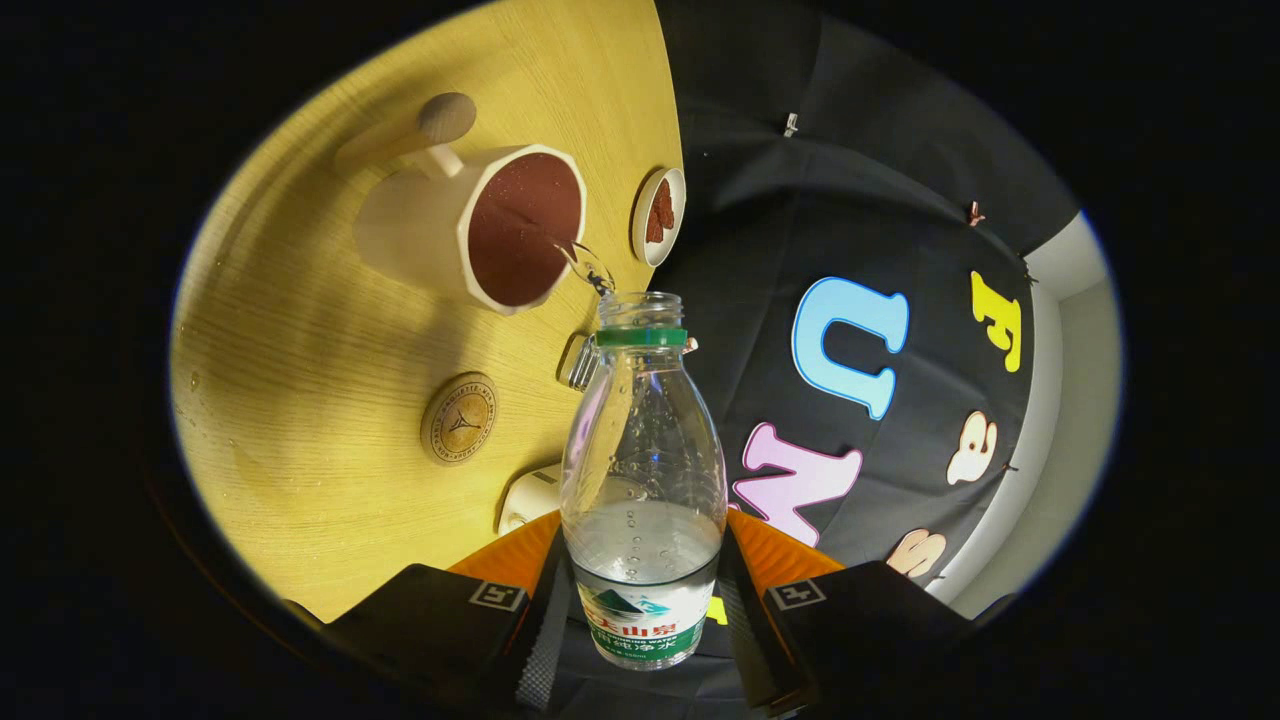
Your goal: Take the bottle from table, then pour the juice into the cup, finally place the bottle on the coaster
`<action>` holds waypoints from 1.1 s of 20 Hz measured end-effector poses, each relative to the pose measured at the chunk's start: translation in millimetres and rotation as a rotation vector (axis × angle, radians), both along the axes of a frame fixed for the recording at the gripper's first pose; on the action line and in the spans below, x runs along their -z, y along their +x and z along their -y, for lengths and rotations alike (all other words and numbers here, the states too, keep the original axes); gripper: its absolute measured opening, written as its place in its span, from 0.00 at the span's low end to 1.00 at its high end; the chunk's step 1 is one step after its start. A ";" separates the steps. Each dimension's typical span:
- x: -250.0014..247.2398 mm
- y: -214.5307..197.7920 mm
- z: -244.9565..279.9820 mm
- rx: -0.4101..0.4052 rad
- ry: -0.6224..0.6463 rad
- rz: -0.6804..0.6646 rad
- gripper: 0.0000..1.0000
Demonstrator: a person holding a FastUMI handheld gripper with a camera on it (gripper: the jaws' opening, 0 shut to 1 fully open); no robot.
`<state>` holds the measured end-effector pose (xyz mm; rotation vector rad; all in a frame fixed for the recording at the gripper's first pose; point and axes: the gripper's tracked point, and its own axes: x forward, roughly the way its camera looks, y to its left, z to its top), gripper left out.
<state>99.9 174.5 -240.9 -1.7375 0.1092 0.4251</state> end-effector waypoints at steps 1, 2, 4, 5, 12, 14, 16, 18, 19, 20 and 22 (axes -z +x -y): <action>-1.1 1.6 -1.4 -0.004 -0.003 0.004 0.72; -3.9 2.0 -2.5 -0.010 -0.008 0.011 0.72; -6.4 3.4 -5.5 -0.022 -0.021 0.020 0.73; -7.9 3.4 -5.7 -0.030 -0.028 0.023 0.73; -16.4 7.6 -7.6 -0.077 -0.109 0.067 0.72; -19.5 8.7 -10.2 -0.095 -0.134 0.082 0.72; -27.8 9.9 -14.3 -0.122 -0.151 0.125 0.72; -32.5 8.7 -19.4 -0.147 -0.167 0.151 0.72; -36.0 8.0 -20.7 -0.157 -0.179 0.163 0.72; -37.6 7.9 -22.9 -0.166 -0.188 0.173 0.72; -35.9 7.2 -23.4 -0.175 -0.198 0.176 0.72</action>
